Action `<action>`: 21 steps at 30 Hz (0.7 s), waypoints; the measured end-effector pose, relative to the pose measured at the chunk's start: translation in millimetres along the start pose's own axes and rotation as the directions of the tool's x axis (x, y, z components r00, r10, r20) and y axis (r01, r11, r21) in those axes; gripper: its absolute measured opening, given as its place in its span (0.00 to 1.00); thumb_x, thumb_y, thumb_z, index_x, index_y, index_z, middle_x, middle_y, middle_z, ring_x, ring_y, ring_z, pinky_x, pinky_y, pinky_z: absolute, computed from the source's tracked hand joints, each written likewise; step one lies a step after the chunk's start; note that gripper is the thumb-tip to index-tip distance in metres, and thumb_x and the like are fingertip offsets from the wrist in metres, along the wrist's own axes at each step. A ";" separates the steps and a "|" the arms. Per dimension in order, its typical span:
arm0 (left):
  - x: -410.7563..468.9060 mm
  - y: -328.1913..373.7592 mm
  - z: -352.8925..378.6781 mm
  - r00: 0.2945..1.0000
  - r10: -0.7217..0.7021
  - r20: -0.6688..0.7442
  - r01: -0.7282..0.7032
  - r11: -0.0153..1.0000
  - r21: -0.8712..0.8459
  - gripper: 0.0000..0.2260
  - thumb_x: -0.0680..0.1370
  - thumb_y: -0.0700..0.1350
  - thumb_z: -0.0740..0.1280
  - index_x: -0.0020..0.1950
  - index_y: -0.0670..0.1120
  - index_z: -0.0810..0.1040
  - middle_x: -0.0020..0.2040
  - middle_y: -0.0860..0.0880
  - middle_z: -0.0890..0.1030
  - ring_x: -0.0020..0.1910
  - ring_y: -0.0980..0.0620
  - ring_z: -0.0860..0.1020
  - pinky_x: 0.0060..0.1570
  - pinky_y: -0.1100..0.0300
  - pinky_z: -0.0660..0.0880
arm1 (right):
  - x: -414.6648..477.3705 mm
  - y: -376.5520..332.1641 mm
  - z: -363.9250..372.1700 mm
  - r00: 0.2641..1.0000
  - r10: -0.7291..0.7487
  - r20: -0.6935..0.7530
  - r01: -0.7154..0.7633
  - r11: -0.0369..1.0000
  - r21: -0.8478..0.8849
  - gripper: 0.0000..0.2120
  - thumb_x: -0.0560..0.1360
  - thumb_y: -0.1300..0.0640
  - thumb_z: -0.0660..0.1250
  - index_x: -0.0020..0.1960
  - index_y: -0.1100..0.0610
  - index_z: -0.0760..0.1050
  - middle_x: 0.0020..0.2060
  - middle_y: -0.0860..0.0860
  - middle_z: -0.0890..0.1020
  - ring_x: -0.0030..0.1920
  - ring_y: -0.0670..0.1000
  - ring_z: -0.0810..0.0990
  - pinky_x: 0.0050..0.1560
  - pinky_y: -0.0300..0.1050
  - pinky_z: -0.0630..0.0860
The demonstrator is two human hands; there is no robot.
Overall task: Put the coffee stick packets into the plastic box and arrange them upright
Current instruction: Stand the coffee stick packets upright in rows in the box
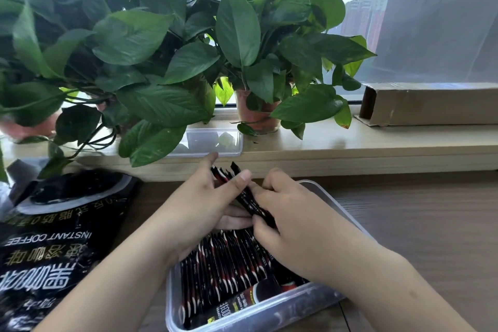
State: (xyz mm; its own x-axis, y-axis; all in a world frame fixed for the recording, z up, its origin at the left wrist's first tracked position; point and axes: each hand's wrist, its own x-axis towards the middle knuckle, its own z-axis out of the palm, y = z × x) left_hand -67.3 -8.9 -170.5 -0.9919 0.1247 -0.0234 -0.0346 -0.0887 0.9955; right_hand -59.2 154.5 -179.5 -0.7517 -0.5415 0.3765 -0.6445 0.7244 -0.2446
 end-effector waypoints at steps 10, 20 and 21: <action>0.2 0.3 -4.0 0.999 0.017 0.038 -0.020 0.995 0.094 0.15 0.74 0.50 0.69 0.59 0.49 0.77 0.40 0.45 0.84 0.31 0.50 0.80 0.29 0.59 0.79 | 0.1 6.8 -6.0 0.997 -0.066 -0.027 0.070 0.978 0.197 0.25 0.74 0.42 0.71 0.65 0.55 0.79 0.49 0.43 0.75 0.47 0.40 0.72 0.51 0.29 0.68; 0.7 3.0 -2.3 1.000 0.000 -0.029 0.000 1.000 0.002 0.17 0.76 0.46 0.69 0.58 0.38 0.72 0.37 0.40 0.84 0.30 0.50 0.83 0.26 0.59 0.79 | -5.6 18.7 -9.1 0.992 -0.066 -0.108 0.094 0.955 0.282 0.27 0.64 0.39 0.77 0.59 0.52 0.83 0.46 0.42 0.78 0.38 0.45 0.77 0.42 0.35 0.75; -0.1 3.3 -1.1 1.000 0.003 -0.021 -0.003 1.000 0.007 0.17 0.76 0.47 0.68 0.58 0.37 0.71 0.38 0.40 0.84 0.31 0.50 0.83 0.26 0.60 0.79 | -5.2 18.5 -8.6 0.986 -0.087 -0.141 0.121 0.960 0.253 0.25 0.66 0.39 0.75 0.55 0.54 0.85 0.43 0.43 0.78 0.37 0.45 0.76 0.40 0.35 0.74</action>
State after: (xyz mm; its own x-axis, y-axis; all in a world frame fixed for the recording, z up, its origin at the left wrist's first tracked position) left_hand -67.4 -10.3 -167.4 -0.9943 0.1039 -0.0221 -0.0307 -0.0822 0.9961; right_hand -66.0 174.3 -178.3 -0.6651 -0.5373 0.5186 -0.7452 0.5220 -0.4150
